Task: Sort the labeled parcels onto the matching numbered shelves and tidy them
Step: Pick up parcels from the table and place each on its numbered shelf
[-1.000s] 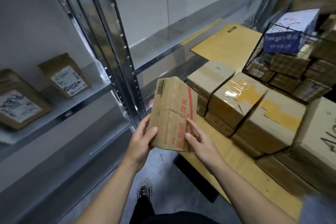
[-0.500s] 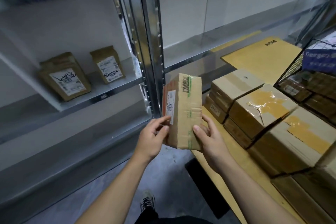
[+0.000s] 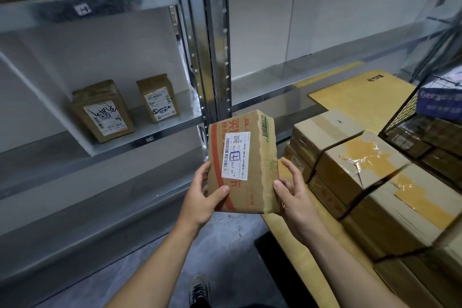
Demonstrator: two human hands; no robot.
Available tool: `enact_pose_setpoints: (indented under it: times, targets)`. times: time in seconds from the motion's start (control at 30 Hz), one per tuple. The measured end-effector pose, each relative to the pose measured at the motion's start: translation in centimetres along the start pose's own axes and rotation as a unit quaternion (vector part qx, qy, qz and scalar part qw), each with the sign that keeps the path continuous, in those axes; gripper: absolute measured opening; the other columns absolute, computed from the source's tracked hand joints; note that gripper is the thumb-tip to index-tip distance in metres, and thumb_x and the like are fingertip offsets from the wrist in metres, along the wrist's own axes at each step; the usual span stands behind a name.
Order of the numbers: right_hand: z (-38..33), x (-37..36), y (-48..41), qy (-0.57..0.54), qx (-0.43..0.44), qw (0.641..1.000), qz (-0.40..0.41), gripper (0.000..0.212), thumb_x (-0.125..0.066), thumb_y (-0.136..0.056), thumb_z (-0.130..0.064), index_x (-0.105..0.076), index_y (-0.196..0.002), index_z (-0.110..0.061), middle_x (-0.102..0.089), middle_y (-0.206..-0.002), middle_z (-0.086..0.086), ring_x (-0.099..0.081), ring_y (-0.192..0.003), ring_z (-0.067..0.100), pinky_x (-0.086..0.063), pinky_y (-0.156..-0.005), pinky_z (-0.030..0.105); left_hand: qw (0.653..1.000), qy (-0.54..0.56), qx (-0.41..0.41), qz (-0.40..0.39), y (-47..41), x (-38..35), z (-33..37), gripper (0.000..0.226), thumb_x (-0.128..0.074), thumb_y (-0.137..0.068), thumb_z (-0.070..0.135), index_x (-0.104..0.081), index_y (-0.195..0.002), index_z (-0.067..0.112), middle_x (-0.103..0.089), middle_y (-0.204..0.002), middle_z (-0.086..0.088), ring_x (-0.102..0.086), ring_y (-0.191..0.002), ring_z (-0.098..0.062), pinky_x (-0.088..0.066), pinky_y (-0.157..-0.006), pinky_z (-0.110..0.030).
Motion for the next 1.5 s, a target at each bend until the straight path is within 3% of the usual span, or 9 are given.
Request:
enact_pose_setpoints:
  times: [0.17, 0.37, 0.5, 0.73, 0.87, 1.0, 1.23, 1.37, 1.5]
  targets:
    - [-0.8, 0.3, -0.1, 0.148, 0.076, 0.986, 0.032, 0.041, -0.051, -0.104, -0.019, -0.052, -0.119, -0.057, -0.06, -0.12, -0.021, -0.062, -0.104, 0.003, -0.053, -0.07, 0.021, 0.996, -0.077, -0.028, 0.03, 0.1, 0.8, 0.0, 0.071, -0.077, -0.083, 0.029, -0.037, -0.138, 0.046, -0.044, -0.125, 0.036, -0.05, -0.118, 0.0, -0.046, -0.096, -0.031]
    - [-0.4, -0.2, -0.4, 0.161, 0.043, 0.986, -0.004, 0.036, -0.057, -0.1, -0.038, -0.049, -0.134, -0.047, -0.059, -0.129, -0.019, -0.059, -0.116, 0.006, -0.059, -0.074, 0.025, 0.988, -0.13, -0.064, 0.059, 0.2, 1.4, 1.0, 0.073, -0.078, -0.081, 0.028, -0.034, -0.137, 0.046, -0.043, -0.127, 0.034, -0.045, -0.121, -0.001, -0.039, -0.09, -0.018]
    - [-1.1, -1.5, -1.0, 0.156, 0.043, 0.987, -0.018, 0.047, -0.071, -0.093, -0.032, -0.042, -0.125, -0.051, -0.054, -0.127, -0.016, -0.061, -0.111, 0.009, -0.058, -0.067, 0.021, 0.982, -0.15, -0.083, 0.083, 0.2, 2.0, 1.8, 0.075, -0.078, -0.081, 0.03, -0.033, -0.138, 0.047, -0.044, -0.135, 0.023, -0.046, -0.117, 0.005, -0.042, -0.095, -0.024]
    - [-4.2, -5.8, -3.6, 0.173, 0.097, 0.979, -0.034, 0.068, -0.076, -0.088, -0.03, -0.031, -0.135, -0.046, -0.05, -0.119, -0.024, -0.058, -0.114, 0.009, -0.059, -0.09, 0.037, 0.964, -0.187, -0.119, 0.148, -0.7, 4.6, 5.5, 0.078, -0.075, -0.083, 0.034, -0.029, -0.145, 0.042, -0.046, -0.14, 0.012, -0.045, -0.123, -0.006, -0.046, -0.101, -0.038]
    - [-6.7, -8.8, -5.9, 0.189, 0.133, 0.972, -0.047, 0.07, -0.079, -0.086, -0.033, -0.032, -0.135, -0.047, -0.052, -0.121, -0.017, -0.057, -0.116, 0.01, -0.056, -0.097, 0.042, 0.948, -0.192, -0.153, 0.201, -1.4, 7.0, 8.1, 0.077, -0.075, -0.083, 0.033, -0.031, -0.146, 0.038, -0.045, -0.14, 0.013, -0.048, -0.124, -0.009, -0.047, -0.103, -0.044]
    - [-9.4, -12.2, -8.1, 0.158, 0.168, 0.97, -0.082, 0.069, -0.08, -0.085, -0.035, -0.033, -0.134, -0.05, -0.055, -0.137, -0.004, -0.058, -0.124, 0.017, -0.057, -0.095, 0.049, 0.932, -0.195, -0.193, 0.238, -2.5, 9.6, 11.3, 0.076, -0.074, -0.084, 0.031, -0.031, -0.147, 0.036, -0.044, -0.142, 0.01, -0.047, -0.123, -0.008, -0.045, -0.104, -0.039]
    - [-16.7, -19.3, -10.7, 0.09, 0.249, 0.958, -0.113, 0.066, -0.077, -0.089, -0.023, -0.034, -0.137, -0.04, -0.054, -0.124, -0.013, -0.06, -0.116, 0.013, -0.059, -0.093, 0.041, 0.897, -0.183, -0.303, 0.266, -4.4, 16.2, 18.9, 0.064, -0.069, -0.088, 0.032, -0.037, -0.143, 0.035, -0.045, -0.139, 0.011, -0.05, -0.125, -0.01, -0.046, -0.104, -0.039]
    - [-21.1, -23.3, -12.9, 0.075, 0.291, 0.946, -0.125, 0.065, -0.078, -0.087, -0.024, -0.035, -0.132, -0.044, -0.055, -0.133, -0.001, -0.06, -0.12, 0.02, -0.059, -0.093, 0.045, 0.859, -0.239, -0.344, 0.295, -5.7, 21.1, 23.6, 0.056, -0.067, -0.09, 0.028, -0.044, -0.141, 0.024, -0.049, -0.134, 0.007, -0.047, -0.122, -0.005, -0.039, -0.103, -0.026]
    - [-25.1, -26.7, -14.4, 0.061, 0.338, 0.931, -0.126, 0.065, -0.076, -0.089, -0.018, -0.034, -0.135, -0.036, -0.057, -0.129, 0.0, -0.063, -0.114, 0.016, -0.061, -0.083, 0.03, 0.814, -0.303, -0.369, 0.332, -7.4, 25.4, 27.7, 0.051, -0.067, -0.091, 0.026, -0.049, -0.137, 0.017, -0.052, -0.133, -0.001, -0.046, -0.124, -0.011, -0.037, -0.105, -0.03]
Point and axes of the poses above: each hand's wrist, its own y-axis away from the middle knuckle, its own x-axis out of the back of the hand, z = x × y, the point moved 4 cm from there along -y, towards the middle knuckle
